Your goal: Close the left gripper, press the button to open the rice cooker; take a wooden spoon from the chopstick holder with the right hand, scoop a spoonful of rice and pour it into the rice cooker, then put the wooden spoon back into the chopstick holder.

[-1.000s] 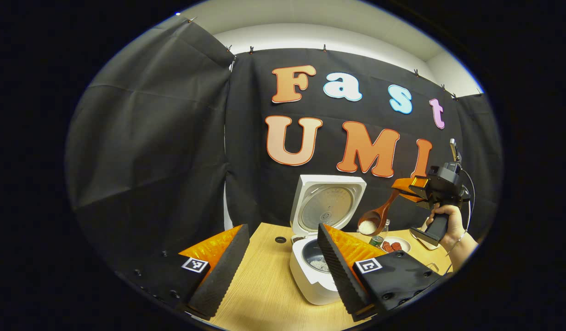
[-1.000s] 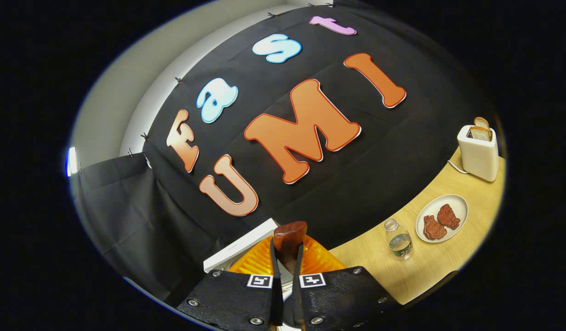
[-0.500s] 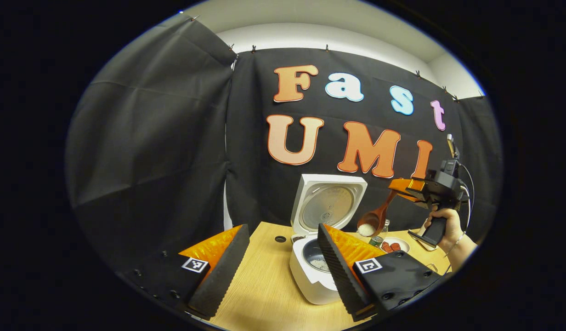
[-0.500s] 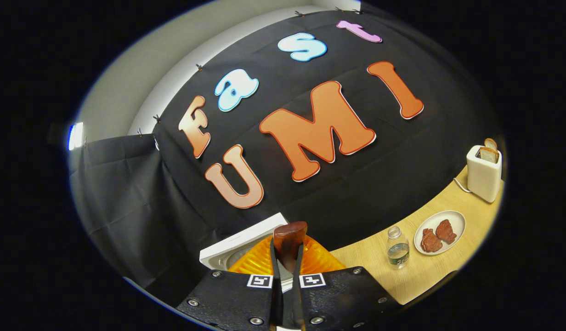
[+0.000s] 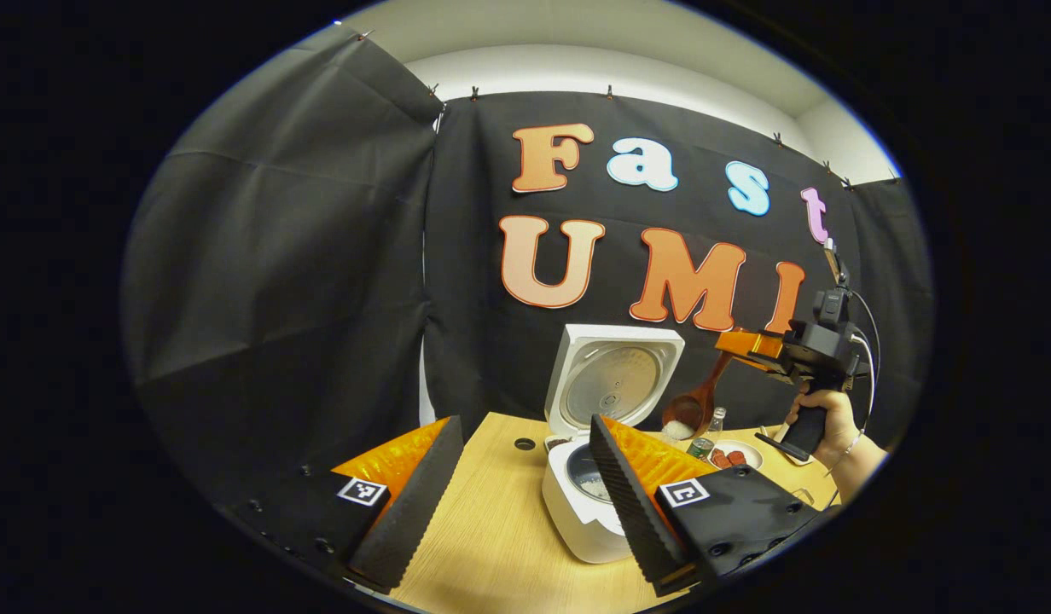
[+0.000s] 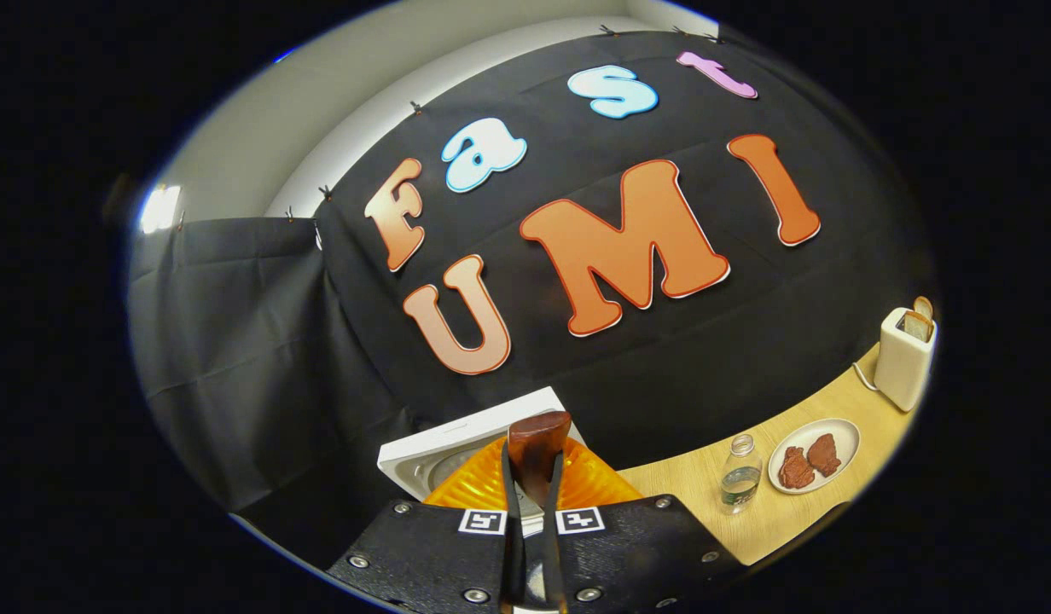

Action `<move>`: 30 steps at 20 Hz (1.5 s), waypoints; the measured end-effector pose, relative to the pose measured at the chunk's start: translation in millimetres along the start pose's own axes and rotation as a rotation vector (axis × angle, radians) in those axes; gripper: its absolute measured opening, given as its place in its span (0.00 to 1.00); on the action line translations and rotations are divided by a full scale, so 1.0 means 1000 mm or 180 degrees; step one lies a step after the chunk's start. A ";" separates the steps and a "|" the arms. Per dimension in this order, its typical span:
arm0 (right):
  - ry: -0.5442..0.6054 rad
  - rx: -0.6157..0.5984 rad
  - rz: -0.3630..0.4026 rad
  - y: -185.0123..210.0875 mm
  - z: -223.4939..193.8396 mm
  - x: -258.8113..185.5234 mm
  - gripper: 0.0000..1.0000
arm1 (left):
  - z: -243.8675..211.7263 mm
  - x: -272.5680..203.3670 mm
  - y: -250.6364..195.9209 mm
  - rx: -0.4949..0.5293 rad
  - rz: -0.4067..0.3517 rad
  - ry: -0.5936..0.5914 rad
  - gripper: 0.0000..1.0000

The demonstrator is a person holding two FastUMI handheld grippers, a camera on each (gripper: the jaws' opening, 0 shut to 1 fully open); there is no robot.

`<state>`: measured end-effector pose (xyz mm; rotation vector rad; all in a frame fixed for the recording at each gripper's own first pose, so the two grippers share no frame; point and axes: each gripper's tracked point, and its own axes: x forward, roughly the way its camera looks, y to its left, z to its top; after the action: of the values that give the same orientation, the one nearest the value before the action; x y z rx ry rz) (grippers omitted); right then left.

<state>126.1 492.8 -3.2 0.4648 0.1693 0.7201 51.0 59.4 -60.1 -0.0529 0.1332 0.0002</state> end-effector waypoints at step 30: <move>0.0045 -0.1076 0.0414 0.041 -0.024 -0.025 0.07 | 0.002 -0.030 0.016 -0.0009 0.0000 -0.0028 1.00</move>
<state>75.7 511.3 -5.4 0.1485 0.0286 0.8613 22.0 75.3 -55.1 -0.0557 0.1245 0.0006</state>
